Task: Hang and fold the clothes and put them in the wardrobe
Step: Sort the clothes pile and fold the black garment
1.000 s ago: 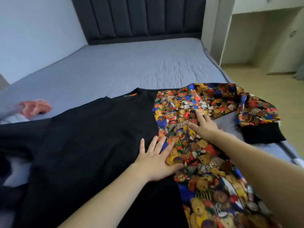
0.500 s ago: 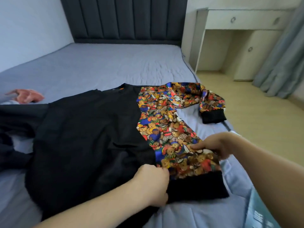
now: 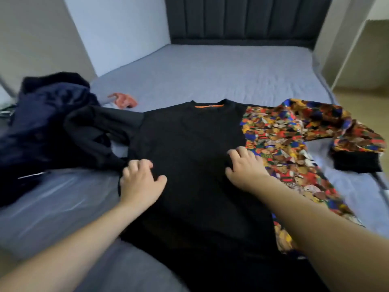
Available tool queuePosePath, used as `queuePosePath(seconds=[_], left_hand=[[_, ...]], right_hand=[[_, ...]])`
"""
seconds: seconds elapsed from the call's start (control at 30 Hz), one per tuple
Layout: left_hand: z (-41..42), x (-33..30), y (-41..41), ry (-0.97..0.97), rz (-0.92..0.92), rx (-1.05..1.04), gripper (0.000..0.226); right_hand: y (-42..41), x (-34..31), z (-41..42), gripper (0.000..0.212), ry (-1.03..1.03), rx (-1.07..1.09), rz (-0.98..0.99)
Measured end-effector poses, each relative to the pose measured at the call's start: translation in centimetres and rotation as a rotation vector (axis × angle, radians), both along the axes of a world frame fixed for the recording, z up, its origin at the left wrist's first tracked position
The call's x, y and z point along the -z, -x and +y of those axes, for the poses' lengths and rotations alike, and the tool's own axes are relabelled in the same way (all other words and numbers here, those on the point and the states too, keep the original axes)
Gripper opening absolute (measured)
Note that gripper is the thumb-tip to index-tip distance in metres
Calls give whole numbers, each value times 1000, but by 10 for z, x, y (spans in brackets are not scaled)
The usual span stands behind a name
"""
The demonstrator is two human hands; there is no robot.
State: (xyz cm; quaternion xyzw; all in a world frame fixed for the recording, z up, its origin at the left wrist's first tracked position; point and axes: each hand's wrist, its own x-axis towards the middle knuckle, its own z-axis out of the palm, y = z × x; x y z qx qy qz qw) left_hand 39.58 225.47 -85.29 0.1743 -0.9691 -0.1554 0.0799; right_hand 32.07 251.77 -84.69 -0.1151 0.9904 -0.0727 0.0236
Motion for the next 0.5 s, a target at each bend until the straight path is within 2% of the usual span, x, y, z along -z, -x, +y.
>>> queuePosePath(seconds=[0.07,0.17,0.23,0.3,0.33,0.37,0.43,0.5], left_hand=[[-31,14,-13,-452,5,-387,60],[-43,22,-31,-864,2,-662,69],[-45,19,-37,-1234,53,-615,59],[-40,11,-41,-1651,-32,-358,42],[-37,7,-46,-1717,-114,-176,39],[-35,7,-49,-1676,-207,32,41],[-27,3,-61,-1414,-379,343,57],[-21,-1,-73,-1131,-366,542,64]], right_hand=[[-10,17,-41,59,62,-82,-102],[-27,43,-66,61,-8,-88,-199],[-31,47,-65,61,-43,-57,-182],[-29,47,-63,62,-71,-41,-172],[-28,48,-63,62,-91,-34,-172],[-28,49,-64,62,-107,-23,-173],[-32,48,-66,62,-128,17,-195],[-39,44,-67,63,-141,67,-227]])
